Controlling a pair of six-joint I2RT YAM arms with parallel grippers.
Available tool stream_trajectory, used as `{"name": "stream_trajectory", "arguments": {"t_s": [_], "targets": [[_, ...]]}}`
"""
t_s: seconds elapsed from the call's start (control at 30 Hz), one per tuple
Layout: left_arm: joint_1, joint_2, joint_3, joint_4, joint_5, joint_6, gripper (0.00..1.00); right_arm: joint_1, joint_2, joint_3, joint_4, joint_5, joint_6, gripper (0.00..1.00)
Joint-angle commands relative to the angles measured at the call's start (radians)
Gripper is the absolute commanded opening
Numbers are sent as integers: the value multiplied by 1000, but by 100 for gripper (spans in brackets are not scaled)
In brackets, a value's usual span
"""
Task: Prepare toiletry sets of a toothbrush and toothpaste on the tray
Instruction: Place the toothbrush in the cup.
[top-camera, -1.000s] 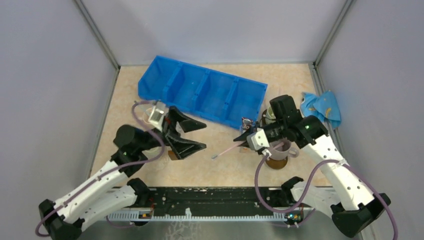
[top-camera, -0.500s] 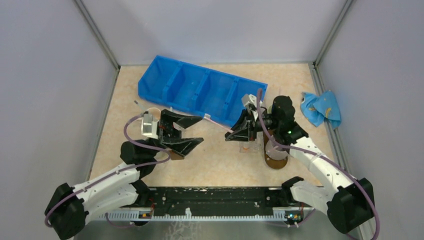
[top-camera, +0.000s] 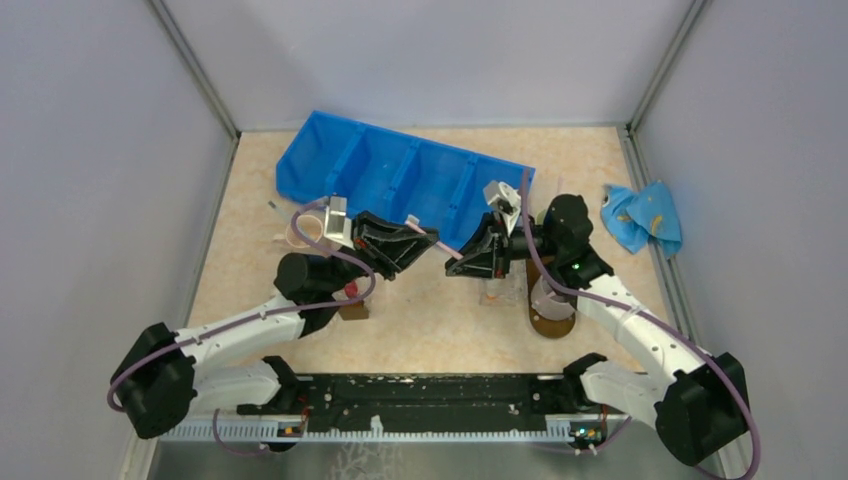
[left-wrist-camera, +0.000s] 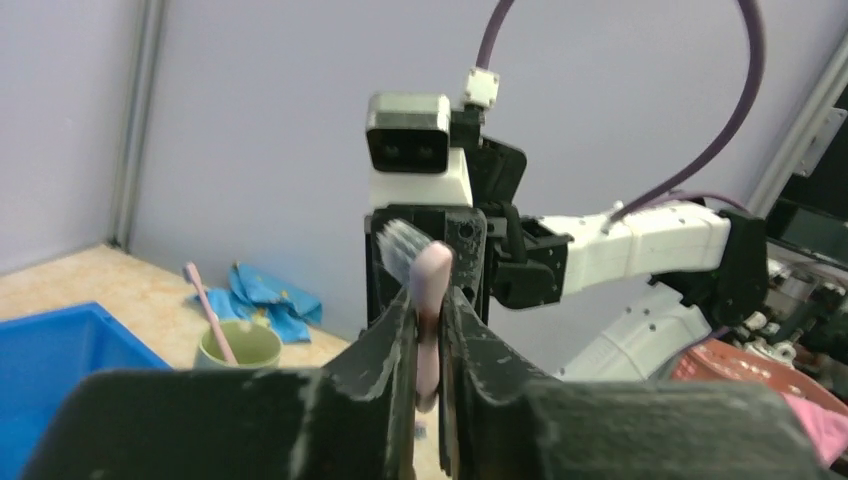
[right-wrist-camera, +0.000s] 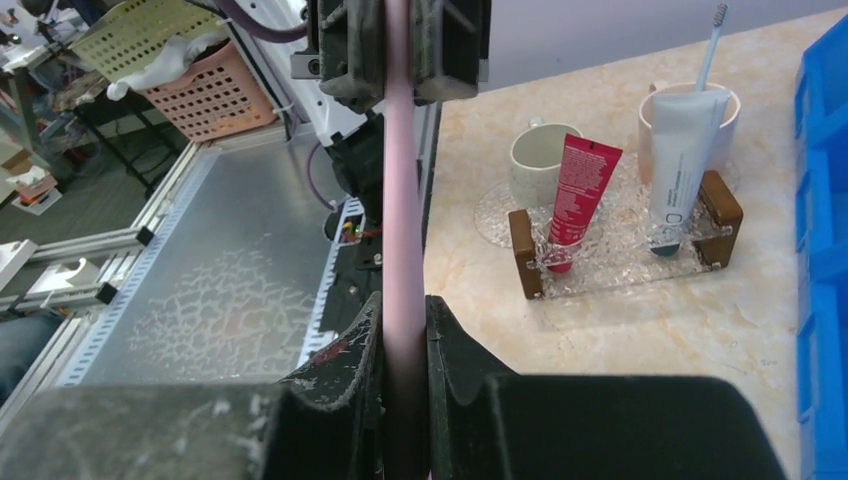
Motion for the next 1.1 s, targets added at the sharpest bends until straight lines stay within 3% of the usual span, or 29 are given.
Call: {"name": "stream_trajectory", "arguments": {"t_s": [0.0, 0.1, 0.17, 0.23, 0.3, 0.5, 0.73, 0.8, 0.93, 1.07], "targets": [[-19, 21, 46, 11, -5, 7, 2, 15, -2, 11, 31, 22, -9, 0], [-20, -10, 42, -41, -32, 39, 0, 15, -11, 22, -14, 4, -50, 2], [-17, -60, 36, -130, -67, 74, 0, 14, -19, 43, -102, -6, -143, 31], [-11, -143, 48, -297, -103, 122, 0, 12, -29, 73, -225, 8, -259, 71], [-8, -218, 87, -533, -174, 173, 0, -1, -37, 107, -341, 34, -343, 83], [-6, -382, 261, -1226, -544, 292, 0, -44, -54, 139, -425, 48, -404, 85], [-6, -389, 458, -1827, -1110, 226, 0, -49, -50, 144, -441, 81, -416, 85], [-5, -421, 458, -1892, -1201, 179, 0, -50, -48, 145, -447, 85, -422, 85], [-5, -511, 388, -1862, -1354, 211, 0, -51, -47, 144, -449, 88, -423, 85], [-5, -476, 351, -1897, -1470, 158, 0, -51, -46, 142, -447, 93, -423, 85]]}}
